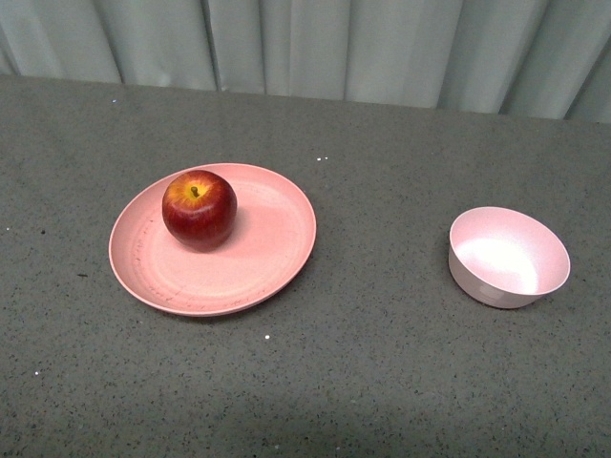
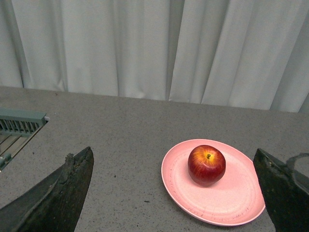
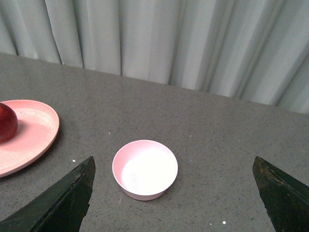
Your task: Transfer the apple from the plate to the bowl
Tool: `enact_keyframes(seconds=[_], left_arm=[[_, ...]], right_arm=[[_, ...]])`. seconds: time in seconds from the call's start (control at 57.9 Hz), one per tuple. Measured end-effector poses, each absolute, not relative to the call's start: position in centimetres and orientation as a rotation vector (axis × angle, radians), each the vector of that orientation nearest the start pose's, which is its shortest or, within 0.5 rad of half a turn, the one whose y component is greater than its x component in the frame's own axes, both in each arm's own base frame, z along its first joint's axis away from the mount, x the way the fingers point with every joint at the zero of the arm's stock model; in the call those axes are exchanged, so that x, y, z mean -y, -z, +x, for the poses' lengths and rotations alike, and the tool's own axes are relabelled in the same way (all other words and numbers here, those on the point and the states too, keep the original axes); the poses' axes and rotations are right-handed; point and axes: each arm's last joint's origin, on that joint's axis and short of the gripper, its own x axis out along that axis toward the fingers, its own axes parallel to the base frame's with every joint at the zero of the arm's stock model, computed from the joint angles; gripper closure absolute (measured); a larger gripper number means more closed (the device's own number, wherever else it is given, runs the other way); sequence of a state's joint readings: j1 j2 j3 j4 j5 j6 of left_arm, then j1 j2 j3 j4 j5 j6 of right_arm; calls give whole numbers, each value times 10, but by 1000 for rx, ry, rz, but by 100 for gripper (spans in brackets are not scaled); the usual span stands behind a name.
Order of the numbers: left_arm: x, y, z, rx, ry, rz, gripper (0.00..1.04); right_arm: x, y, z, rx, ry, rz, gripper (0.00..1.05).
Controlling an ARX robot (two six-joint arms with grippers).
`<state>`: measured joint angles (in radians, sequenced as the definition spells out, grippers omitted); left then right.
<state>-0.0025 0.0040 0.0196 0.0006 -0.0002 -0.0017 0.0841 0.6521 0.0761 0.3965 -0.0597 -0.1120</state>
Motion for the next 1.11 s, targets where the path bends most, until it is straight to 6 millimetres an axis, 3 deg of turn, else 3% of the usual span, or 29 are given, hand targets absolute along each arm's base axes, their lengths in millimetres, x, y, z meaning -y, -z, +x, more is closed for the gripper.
enact_keyframes(seconds=[0.138, 0.346, 0.588, 0.743, 1.02, 1.106], left_arm=[[0, -170, 97, 16, 2, -2, 7], [0, -170, 97, 16, 2, -2, 7], [0, -170, 97, 16, 2, -2, 7], [0, -170, 97, 16, 2, -2, 7], [0, -170, 97, 16, 2, -2, 7], [0, -170, 97, 16, 2, -2, 7]], right_arm=[[-17, -156, 191, -328, -186, -130, 9], [-24, -108, 262, -626, -248, -141, 9], [-39, -84, 294, -775, -307, -185, 9], [-60, -69, 321, -844, -361, -248, 9], [-83, -55, 344, -881, -413, -273, 9], [-88, -51, 348, -902, -412, -276, 20]])
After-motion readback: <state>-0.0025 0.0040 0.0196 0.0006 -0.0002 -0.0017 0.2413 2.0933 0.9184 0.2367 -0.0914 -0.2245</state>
